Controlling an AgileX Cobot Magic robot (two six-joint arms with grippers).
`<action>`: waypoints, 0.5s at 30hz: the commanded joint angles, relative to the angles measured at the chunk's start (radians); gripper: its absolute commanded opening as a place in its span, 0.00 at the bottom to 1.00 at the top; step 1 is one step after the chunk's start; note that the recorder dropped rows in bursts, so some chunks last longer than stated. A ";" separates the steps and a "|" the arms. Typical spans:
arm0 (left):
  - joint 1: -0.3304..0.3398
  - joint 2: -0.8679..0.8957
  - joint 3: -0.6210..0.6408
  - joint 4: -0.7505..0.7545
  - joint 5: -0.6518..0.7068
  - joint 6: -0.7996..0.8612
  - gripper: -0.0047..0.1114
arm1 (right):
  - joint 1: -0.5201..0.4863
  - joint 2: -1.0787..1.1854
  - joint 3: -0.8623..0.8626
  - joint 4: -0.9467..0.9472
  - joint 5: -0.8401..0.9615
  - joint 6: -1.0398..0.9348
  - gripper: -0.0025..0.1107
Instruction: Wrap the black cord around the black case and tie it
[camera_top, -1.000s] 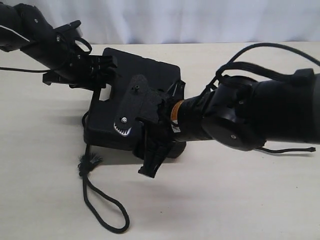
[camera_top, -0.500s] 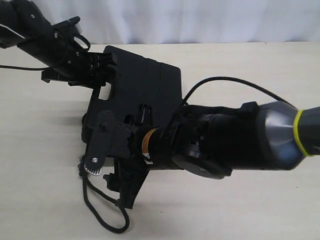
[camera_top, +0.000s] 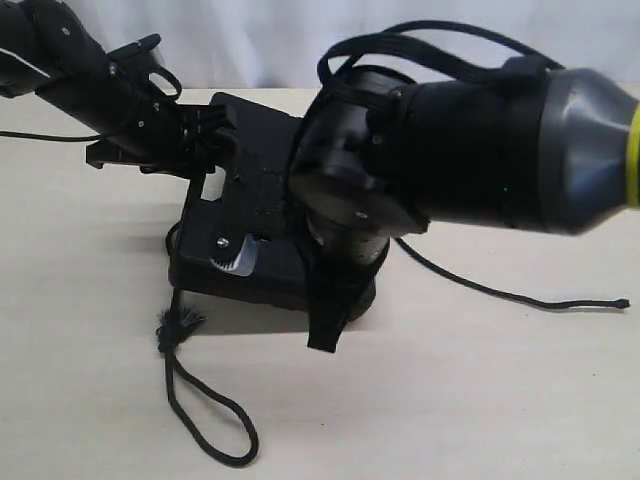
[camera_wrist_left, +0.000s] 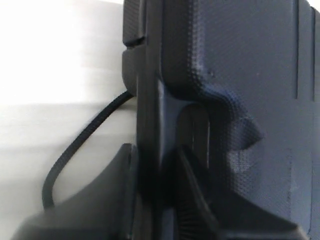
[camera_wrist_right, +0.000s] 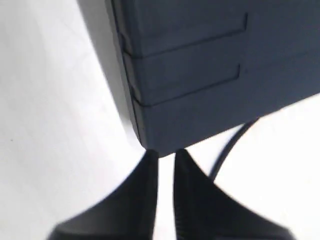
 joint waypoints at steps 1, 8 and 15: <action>-0.002 -0.021 -0.003 -0.064 0.000 0.002 0.05 | 0.033 -0.074 0.174 -0.354 -0.122 0.405 0.06; -0.002 -0.021 -0.003 -0.143 -0.004 0.002 0.05 | 0.287 -0.071 0.577 -1.284 -0.104 1.644 0.06; -0.002 -0.021 -0.003 -0.251 0.006 0.002 0.05 | 0.286 0.024 0.541 -1.284 -0.180 1.650 0.16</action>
